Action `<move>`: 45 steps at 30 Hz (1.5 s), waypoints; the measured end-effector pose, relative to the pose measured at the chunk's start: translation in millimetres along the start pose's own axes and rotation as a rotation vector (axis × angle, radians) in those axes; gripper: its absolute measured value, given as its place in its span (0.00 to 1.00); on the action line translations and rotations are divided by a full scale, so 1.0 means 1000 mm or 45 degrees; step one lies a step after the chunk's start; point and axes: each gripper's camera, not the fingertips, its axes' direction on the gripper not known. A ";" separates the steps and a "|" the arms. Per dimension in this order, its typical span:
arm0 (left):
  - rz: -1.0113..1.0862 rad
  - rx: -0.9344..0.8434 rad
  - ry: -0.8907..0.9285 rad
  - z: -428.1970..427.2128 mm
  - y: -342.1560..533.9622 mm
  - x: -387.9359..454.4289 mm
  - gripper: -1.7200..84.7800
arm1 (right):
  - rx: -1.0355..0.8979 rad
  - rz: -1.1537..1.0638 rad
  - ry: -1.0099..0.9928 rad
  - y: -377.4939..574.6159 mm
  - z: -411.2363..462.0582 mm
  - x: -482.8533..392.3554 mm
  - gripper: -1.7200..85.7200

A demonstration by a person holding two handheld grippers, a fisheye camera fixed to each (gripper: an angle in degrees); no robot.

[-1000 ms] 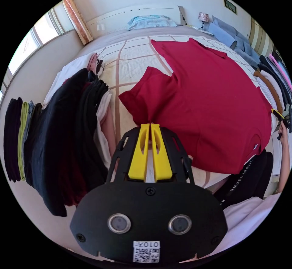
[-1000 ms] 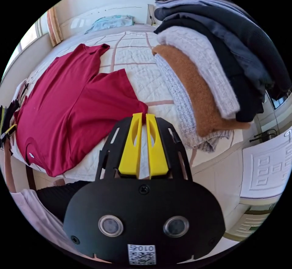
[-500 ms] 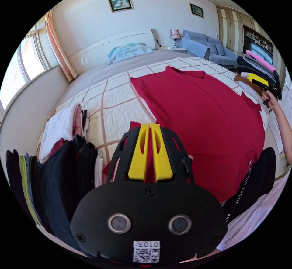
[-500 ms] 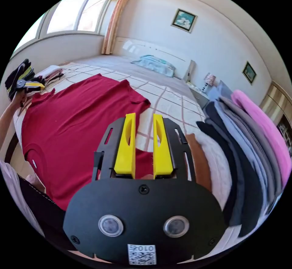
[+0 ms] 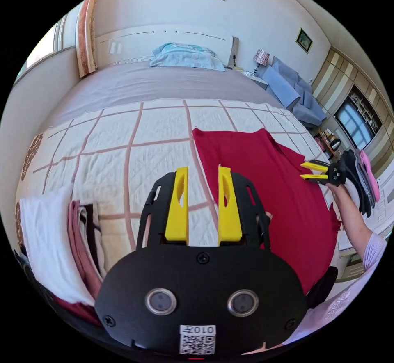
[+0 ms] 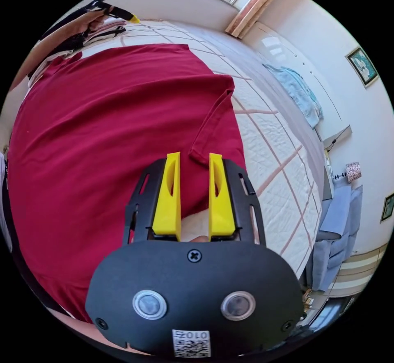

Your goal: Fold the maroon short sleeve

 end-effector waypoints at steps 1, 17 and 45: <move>-0.003 -0.035 0.004 0.018 -0.022 -0.002 0.12 | 0.008 0.021 0.006 -0.002 0.003 0.005 0.11; -0.178 -0.088 0.191 0.110 -0.074 -0.030 0.02 | -0.113 0.490 0.495 -0.038 -0.006 0.107 0.06; 0.407 -0.094 0.100 -0.040 0.127 0.171 0.06 | -0.066 0.646 0.062 0.106 -0.150 -0.072 0.12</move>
